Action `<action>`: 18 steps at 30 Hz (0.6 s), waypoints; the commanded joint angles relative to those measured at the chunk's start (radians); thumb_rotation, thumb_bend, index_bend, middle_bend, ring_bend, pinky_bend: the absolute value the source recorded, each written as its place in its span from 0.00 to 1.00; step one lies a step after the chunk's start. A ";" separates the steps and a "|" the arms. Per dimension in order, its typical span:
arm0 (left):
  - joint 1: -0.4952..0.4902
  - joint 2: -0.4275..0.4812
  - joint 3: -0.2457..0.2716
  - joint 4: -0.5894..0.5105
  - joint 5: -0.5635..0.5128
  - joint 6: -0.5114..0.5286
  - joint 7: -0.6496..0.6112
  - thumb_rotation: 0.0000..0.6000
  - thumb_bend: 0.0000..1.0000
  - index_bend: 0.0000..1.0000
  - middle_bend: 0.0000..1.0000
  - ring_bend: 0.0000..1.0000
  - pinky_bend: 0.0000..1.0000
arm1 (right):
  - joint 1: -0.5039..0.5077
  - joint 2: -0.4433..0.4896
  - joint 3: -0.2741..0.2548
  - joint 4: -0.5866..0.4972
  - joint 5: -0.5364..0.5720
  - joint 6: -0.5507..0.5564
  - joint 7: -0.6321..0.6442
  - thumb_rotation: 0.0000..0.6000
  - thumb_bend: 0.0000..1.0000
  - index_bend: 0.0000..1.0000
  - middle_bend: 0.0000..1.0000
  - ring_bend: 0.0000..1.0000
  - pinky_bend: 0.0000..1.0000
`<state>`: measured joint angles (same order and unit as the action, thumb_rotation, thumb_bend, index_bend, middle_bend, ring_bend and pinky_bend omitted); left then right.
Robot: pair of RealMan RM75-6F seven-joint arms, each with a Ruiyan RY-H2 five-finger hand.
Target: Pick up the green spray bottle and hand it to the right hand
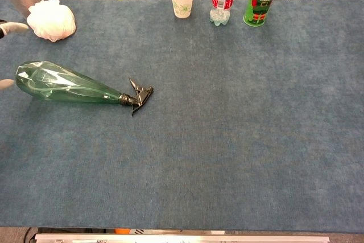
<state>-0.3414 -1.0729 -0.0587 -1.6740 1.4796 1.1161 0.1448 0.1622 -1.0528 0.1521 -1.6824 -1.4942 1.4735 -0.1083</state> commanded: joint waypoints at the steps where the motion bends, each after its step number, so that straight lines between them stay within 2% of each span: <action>1: -0.069 0.004 -0.001 -0.006 -0.027 -0.103 0.033 1.00 0.23 0.00 0.02 0.00 0.17 | 0.006 0.002 0.007 -0.002 -0.003 0.004 -0.004 1.00 0.20 0.39 0.40 0.30 0.30; 9: -0.170 -0.045 0.000 0.025 -0.134 -0.263 0.172 1.00 0.20 0.00 0.00 0.00 0.16 | 0.008 0.004 0.003 0.006 0.003 -0.002 0.032 1.00 0.20 0.39 0.40 0.30 0.30; 18: -0.231 -0.115 0.005 0.089 -0.242 -0.323 0.274 1.00 0.20 0.00 0.00 0.00 0.16 | 0.005 -0.001 -0.004 0.023 0.013 -0.005 0.056 1.00 0.20 0.39 0.40 0.30 0.30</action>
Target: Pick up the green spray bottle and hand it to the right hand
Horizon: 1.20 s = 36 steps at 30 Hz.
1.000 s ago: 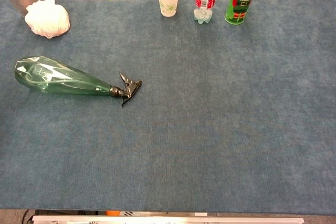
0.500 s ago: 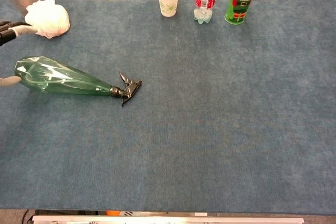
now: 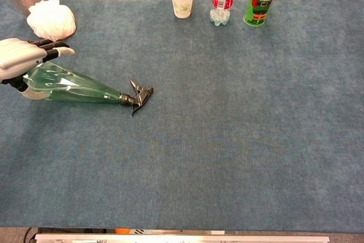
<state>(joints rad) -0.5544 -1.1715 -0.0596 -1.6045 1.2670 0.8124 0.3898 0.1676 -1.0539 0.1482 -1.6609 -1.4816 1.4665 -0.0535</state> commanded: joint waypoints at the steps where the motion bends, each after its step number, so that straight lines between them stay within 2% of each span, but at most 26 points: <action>1: -0.023 -0.022 0.008 0.026 -0.040 -0.023 0.039 1.00 0.20 0.00 0.00 0.00 0.16 | -0.001 0.000 0.000 0.003 0.001 0.004 0.003 1.00 0.20 0.39 0.40 0.30 0.30; 11: -0.051 -0.077 0.043 0.091 -0.127 -0.030 0.131 1.00 0.20 0.00 0.00 0.00 0.16 | -0.003 0.001 -0.005 0.001 0.003 0.001 0.018 1.00 0.20 0.39 0.40 0.30 0.30; 17: -0.048 -0.105 0.053 0.122 -0.122 -0.001 0.125 1.00 0.20 0.06 0.02 0.00 0.19 | -0.007 -0.001 -0.009 0.000 0.004 0.004 0.024 1.00 0.20 0.39 0.40 0.30 0.30; 24: -0.034 -0.148 0.051 0.184 -0.036 0.063 0.031 1.00 0.21 0.14 0.12 0.09 0.28 | -0.014 0.003 -0.013 -0.007 0.005 0.009 0.034 1.00 0.20 0.39 0.40 0.30 0.30; 30: -0.033 -0.154 0.047 0.222 0.045 0.099 -0.080 1.00 0.20 0.21 0.22 0.19 0.40 | -0.010 0.006 -0.014 -0.012 0.003 0.002 0.037 1.00 0.20 0.39 0.40 0.30 0.30; 36: -0.040 -0.079 0.014 0.124 0.061 0.079 -0.287 1.00 0.21 0.24 0.24 0.20 0.43 | 0.027 0.003 -0.011 -0.031 -0.030 -0.033 0.062 1.00 0.20 0.39 0.40 0.30 0.31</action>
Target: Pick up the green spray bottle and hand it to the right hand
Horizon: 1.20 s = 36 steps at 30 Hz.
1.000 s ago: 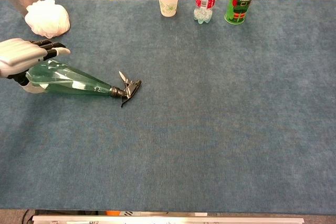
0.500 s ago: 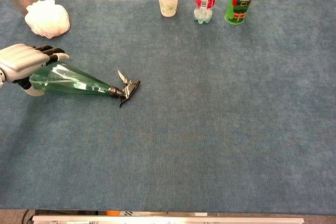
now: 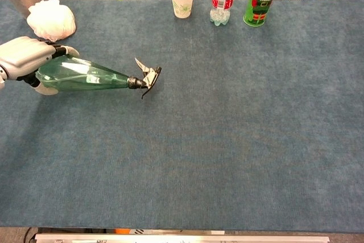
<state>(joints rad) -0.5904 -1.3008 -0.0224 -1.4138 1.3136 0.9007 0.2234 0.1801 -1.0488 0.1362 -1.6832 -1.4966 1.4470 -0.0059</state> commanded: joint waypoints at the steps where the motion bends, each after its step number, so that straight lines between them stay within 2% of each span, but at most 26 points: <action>1: -0.006 0.064 -0.028 -0.089 0.018 -0.013 -0.153 1.00 0.21 0.24 0.24 0.20 0.43 | 0.023 -0.003 0.001 -0.012 -0.023 -0.022 0.023 1.00 0.20 0.39 0.40 0.30 0.31; 6: -0.011 0.115 -0.041 -0.169 0.054 -0.023 -0.306 1.00 0.21 0.24 0.24 0.20 0.43 | 0.082 -0.015 0.002 -0.038 -0.061 -0.089 0.092 1.00 0.19 0.39 0.40 0.30 0.31; 15: -0.023 0.153 -0.078 -0.309 0.031 -0.033 -0.436 1.00 0.20 0.24 0.24 0.20 0.43 | 0.161 -0.062 0.023 -0.067 -0.093 -0.136 0.227 1.00 0.18 0.36 0.39 0.28 0.31; 27: -0.044 0.133 -0.127 -0.422 -0.069 -0.056 -0.516 1.00 0.21 0.24 0.24 0.20 0.43 | 0.220 -0.115 0.023 -0.103 -0.061 -0.201 0.392 1.00 0.01 0.19 0.28 0.18 0.31; 31: -0.048 0.120 -0.143 -0.452 -0.105 -0.069 -0.556 1.00 0.21 0.24 0.24 0.20 0.43 | 0.239 -0.146 0.024 -0.102 -0.034 -0.232 0.458 1.00 0.00 0.14 0.24 0.15 0.27; 36: -0.054 0.110 -0.151 -0.466 -0.118 -0.078 -0.572 1.00 0.20 0.24 0.24 0.20 0.43 | 0.286 -0.167 0.032 -0.113 0.005 -0.314 0.530 1.00 0.00 0.06 0.18 0.09 0.18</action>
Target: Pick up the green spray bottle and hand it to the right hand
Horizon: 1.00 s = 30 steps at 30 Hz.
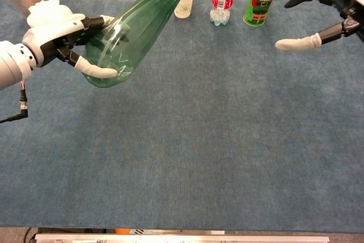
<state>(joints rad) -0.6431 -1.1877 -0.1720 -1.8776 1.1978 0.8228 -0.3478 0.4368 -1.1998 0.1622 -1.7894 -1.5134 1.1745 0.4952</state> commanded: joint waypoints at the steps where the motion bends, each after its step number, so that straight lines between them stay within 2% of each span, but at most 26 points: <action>1: -0.003 -0.007 -0.004 -0.006 -0.004 0.001 0.000 1.00 0.21 0.24 0.24 0.20 0.43 | 0.039 -0.026 0.012 -0.004 0.028 -0.049 0.026 1.00 0.00 0.05 0.17 0.08 0.17; 14: -0.004 -0.102 -0.008 -0.002 -0.006 0.049 0.024 1.00 0.21 0.24 0.24 0.20 0.43 | 0.114 -0.141 0.074 -0.025 0.187 -0.136 0.052 1.00 0.00 0.02 0.16 0.07 0.15; 30: -0.024 -0.206 -0.019 0.074 -0.044 0.062 0.066 1.00 0.21 0.24 0.23 0.20 0.43 | 0.164 -0.310 0.139 0.014 0.279 -0.129 0.046 1.00 0.00 0.02 0.15 0.05 0.13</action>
<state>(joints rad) -0.6662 -1.3902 -0.1891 -1.8056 1.1583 0.8853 -0.2829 0.5936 -1.4951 0.2927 -1.7802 -1.2446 1.0425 0.5468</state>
